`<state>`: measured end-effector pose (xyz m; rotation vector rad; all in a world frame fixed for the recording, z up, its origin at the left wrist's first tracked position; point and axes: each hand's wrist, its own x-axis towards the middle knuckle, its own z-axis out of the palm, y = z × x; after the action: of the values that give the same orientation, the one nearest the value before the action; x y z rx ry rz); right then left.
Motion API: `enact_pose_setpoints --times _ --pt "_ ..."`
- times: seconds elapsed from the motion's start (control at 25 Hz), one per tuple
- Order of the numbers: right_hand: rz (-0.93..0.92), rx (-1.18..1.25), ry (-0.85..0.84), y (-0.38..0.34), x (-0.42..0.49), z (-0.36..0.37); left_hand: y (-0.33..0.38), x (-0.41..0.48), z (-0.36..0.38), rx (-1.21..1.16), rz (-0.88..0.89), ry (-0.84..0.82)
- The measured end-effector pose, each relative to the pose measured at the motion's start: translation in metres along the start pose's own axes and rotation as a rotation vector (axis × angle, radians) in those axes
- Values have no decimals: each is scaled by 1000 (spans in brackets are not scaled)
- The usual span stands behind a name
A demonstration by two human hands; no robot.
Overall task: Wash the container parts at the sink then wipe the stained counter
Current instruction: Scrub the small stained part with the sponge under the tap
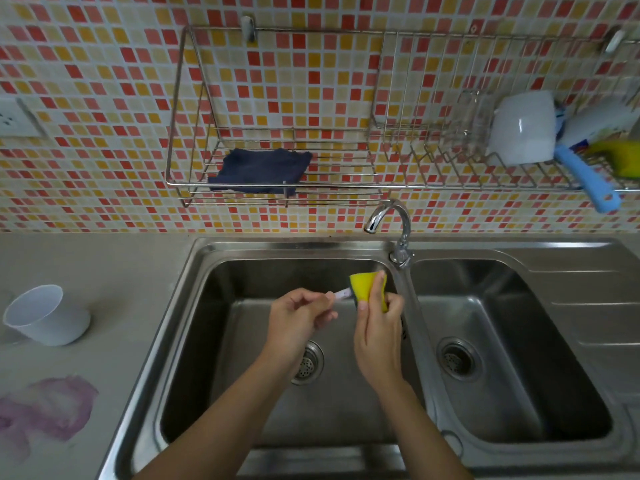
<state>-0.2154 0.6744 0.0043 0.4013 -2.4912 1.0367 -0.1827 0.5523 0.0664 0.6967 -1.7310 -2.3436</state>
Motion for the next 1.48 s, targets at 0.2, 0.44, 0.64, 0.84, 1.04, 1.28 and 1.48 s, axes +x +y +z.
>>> enact_pose_setpoints --times 0.2,0.44,0.64,0.84,1.04,1.28,1.48 --pt "249 184 -127 35 19 8 -13 15 2 -29 -58 141" --pt "353 95 -236 117 79 21 -21 27 -26 103 -27 195" --pt "328 7 -307 145 112 39 -25 33 -41 155 -17 222" --pt "225 -11 -340 154 103 46 -29 37 -36 182 -12 212" --pt "275 127 -183 129 73 33 -31 42 -30 160 -35 221" --pt "261 313 -7 82 62 23 -16 81 9 117 -127 211" --pt "98 261 -115 73 85 28 -17 106 46 8 -222 53"
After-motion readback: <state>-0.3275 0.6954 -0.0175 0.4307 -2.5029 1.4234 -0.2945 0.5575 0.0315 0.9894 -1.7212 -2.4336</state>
